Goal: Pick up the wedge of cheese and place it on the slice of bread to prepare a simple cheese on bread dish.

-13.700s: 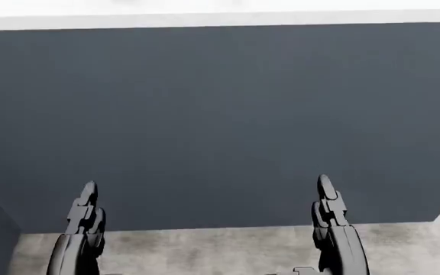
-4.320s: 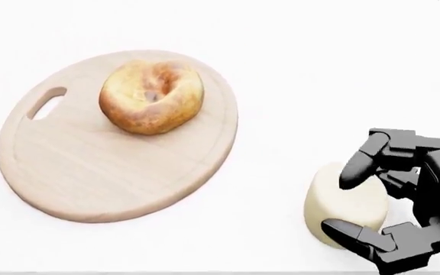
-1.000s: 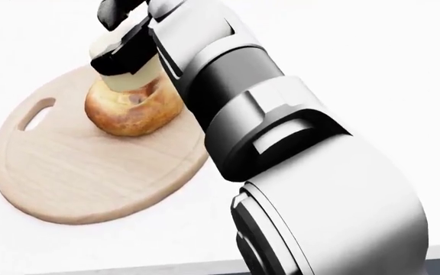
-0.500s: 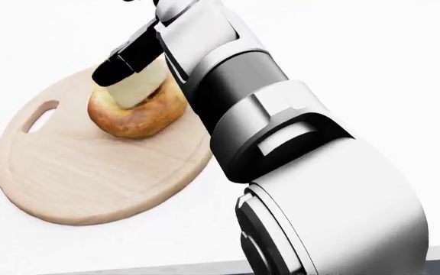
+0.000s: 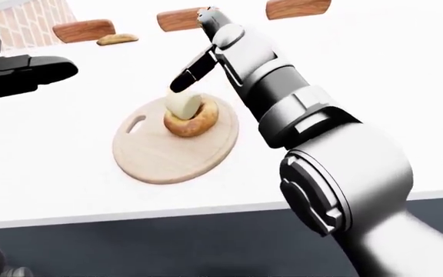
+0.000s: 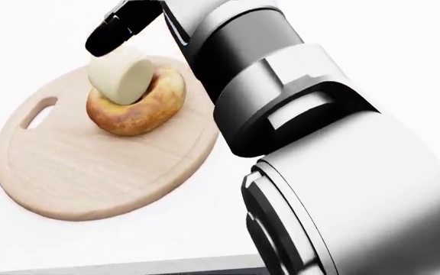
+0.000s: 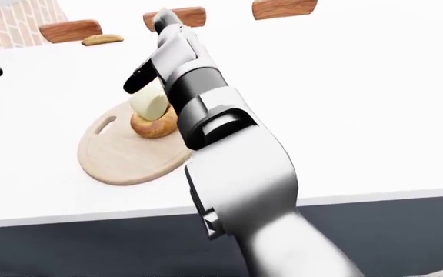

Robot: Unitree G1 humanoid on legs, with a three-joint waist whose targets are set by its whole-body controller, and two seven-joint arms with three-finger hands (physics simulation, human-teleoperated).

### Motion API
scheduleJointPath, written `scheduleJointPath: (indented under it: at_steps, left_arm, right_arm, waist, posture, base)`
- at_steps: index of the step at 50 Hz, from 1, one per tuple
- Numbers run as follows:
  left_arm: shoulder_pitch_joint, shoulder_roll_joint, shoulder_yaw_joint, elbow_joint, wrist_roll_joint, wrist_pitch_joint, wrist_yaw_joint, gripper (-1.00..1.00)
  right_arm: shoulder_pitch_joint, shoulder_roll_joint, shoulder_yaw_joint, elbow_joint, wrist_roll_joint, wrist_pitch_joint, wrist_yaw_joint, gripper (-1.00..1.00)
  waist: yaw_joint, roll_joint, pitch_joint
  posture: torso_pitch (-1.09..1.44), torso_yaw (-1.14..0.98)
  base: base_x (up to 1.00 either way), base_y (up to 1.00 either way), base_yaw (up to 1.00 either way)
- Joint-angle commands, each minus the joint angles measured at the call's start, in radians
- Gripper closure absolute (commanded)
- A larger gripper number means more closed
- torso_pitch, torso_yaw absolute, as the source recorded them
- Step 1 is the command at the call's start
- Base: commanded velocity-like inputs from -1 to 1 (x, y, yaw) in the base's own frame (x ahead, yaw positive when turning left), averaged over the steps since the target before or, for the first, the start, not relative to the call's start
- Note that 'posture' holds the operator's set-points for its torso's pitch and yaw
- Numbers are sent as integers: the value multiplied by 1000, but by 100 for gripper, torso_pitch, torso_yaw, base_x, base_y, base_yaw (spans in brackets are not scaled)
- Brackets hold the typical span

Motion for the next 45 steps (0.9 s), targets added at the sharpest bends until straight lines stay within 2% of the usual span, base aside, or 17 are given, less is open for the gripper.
scheduleJointPath:
  at_steps: [1, 17, 21, 32, 34, 35, 38, 45]
  left_arm:
    - [-24, 19, 18, -15, 9, -23, 0, -100]
    - [-28, 1, -2, -38, 59, -9, -15, -100]
    - [-29, -2, 0, -38, 71, -4, -22, -100]
    - [-38, -14, 0, -39, 94, 8, -33, -100]
    - [-39, -15, 2, -37, 96, 8, -35, -100]
    - [-39, -8, 13, -32, 95, 10, -39, -100]
    - [-37, -1, 24, -28, 92, 10, -39, -100]
    - [-36, -1, 16, -38, 92, 14, -33, -100]
  right_arm:
    - [-54, -21, 0, -44, 1, -25, -8, -100]
    - [-135, -129, 10, -64, 34, -33, 12, -100]
    - [-146, -161, -6, -74, 71, -46, 16, -100]
    - [-173, -259, -2, -116, 152, -69, 45, -100]
    - [-168, -276, 13, -127, 154, -69, 48, -100]
    - [-156, -305, 7, -144, 165, -68, 53, -100]
    - [-141, -329, 8, -166, 192, -62, 52, -100]
    - [-113, -377, 43, -288, 217, -2, 72, -100]
  waist:
    - [-1, 7, -28]
    - [-1, 0, -23]
    - [-1, -2, -22]
    - [-1, -9, -19]
    - [-1, -11, -18]
    - [-1, -11, -17]
    - [0, -16, -16]
    - [2, -19, -16]
  posture:
    - [0, 0]
    - [0, 0]
    - [0, 0]
    - [0, 0]
    - [0, 0]
    - [0, 0]
    - [0, 0]
    - [0, 0]
  base:
    - [0, 0, 0]
    - [0, 0, 0]
    - [0, 0, 0]
    - [0, 0, 0]
    - [0, 0, 0]
    - [0, 0, 0]
    - [0, 0, 0]
    - [0, 0, 0]
